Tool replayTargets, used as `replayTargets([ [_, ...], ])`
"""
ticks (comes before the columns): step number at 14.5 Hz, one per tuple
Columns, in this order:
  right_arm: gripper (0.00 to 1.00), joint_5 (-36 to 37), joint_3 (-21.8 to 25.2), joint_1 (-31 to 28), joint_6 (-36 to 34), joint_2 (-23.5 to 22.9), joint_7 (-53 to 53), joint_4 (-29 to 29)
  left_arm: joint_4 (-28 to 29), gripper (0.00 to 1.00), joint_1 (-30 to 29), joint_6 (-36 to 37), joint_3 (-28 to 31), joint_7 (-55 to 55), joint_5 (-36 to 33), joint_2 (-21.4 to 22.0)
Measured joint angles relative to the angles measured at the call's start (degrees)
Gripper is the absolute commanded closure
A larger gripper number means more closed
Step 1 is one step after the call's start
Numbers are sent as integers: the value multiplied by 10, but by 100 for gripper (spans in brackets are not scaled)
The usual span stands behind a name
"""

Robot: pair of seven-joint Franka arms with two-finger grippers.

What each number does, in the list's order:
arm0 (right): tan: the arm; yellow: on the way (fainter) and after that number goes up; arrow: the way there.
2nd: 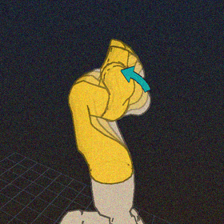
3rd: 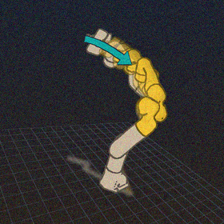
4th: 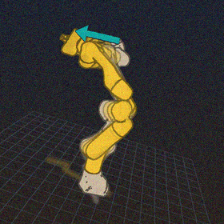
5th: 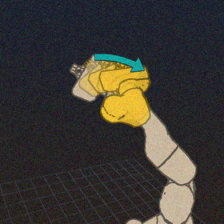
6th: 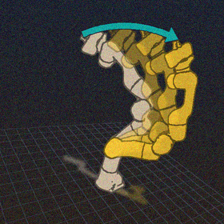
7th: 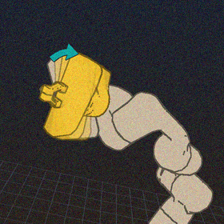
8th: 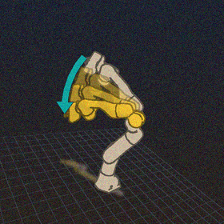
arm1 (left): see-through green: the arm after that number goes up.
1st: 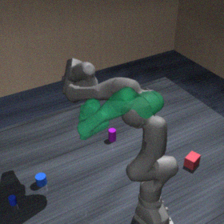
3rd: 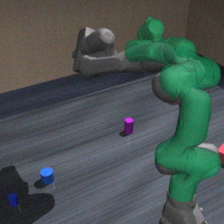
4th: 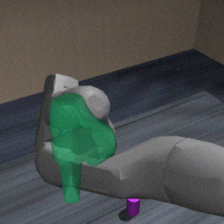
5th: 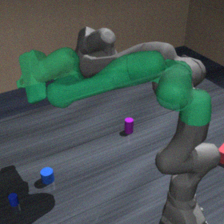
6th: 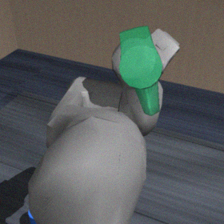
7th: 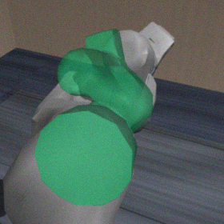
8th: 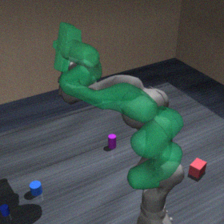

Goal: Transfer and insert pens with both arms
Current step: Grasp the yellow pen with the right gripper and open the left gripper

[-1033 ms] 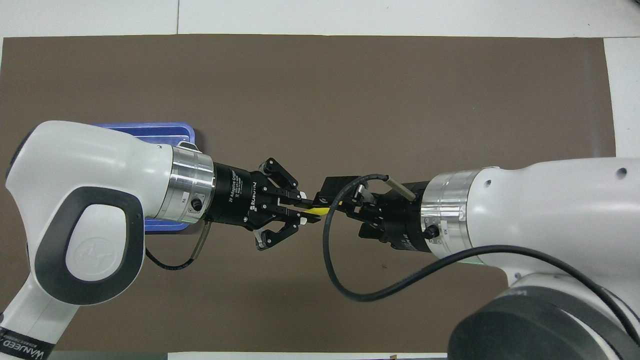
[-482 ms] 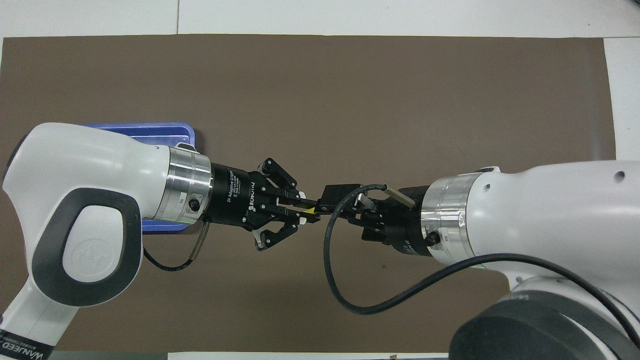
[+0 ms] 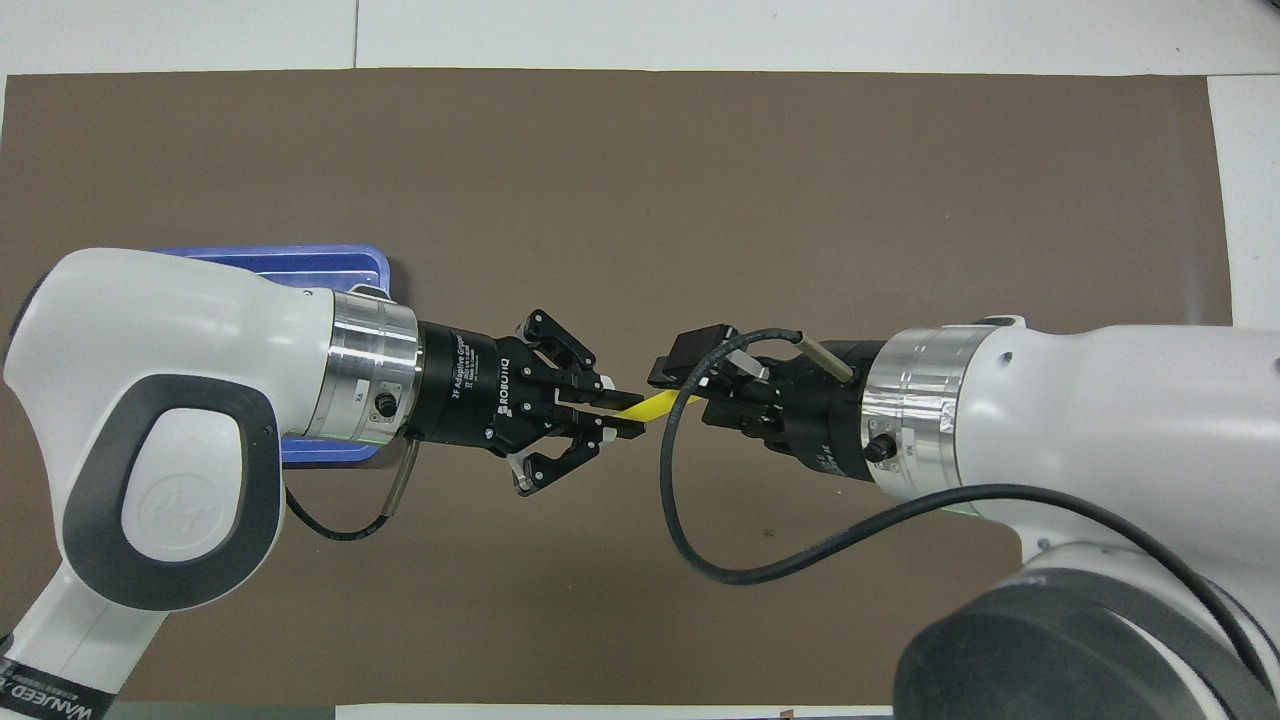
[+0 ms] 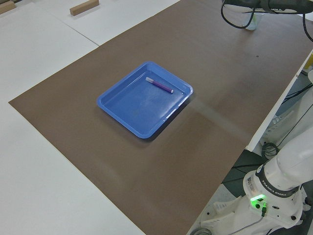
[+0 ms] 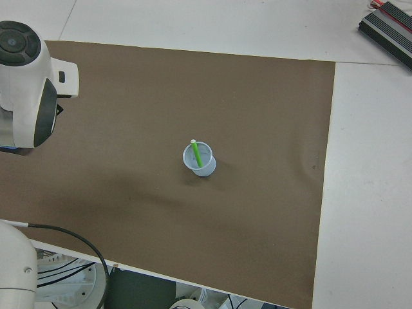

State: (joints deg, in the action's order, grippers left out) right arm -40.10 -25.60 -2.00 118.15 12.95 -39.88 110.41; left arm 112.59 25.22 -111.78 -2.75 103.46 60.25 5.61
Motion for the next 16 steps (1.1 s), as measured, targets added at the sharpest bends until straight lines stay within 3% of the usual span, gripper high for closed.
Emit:
replayTargets([
  [3, 81, 0, 0, 0, 0, 0, 0, 0, 1, 100, 0, -5, 0, 0, 4, 0],
  [5, 97, 0, 0, 0, 0, 0, 0, 0, 1, 100, 0, -8, 0, 0, 5, 0],
  [10, 100, 2, 0, -1, 1, 0, 0, 1, 3, 100, 0, -10, -1, 0, 6, 0],
  [11, 100, 2, 0, -1, 1, 0, 0, 1, 3, 71, 0, -10, -1, 0, 6, 0],
  [12, 100, 2, 0, -1, 1, 0, 0, 1, 3, 13, 0, -10, -1, 0, 6, 0],
  [13, 100, 2, 0, -1, 1, 0, 0, 1, 3, 0, 0, -13, -1, 1, 8, 1],
  [16, 100, 3, 3, -8, -18, -1, 14, -1, 3, 0, 0, -28, -1, 20, 9, 4],
])
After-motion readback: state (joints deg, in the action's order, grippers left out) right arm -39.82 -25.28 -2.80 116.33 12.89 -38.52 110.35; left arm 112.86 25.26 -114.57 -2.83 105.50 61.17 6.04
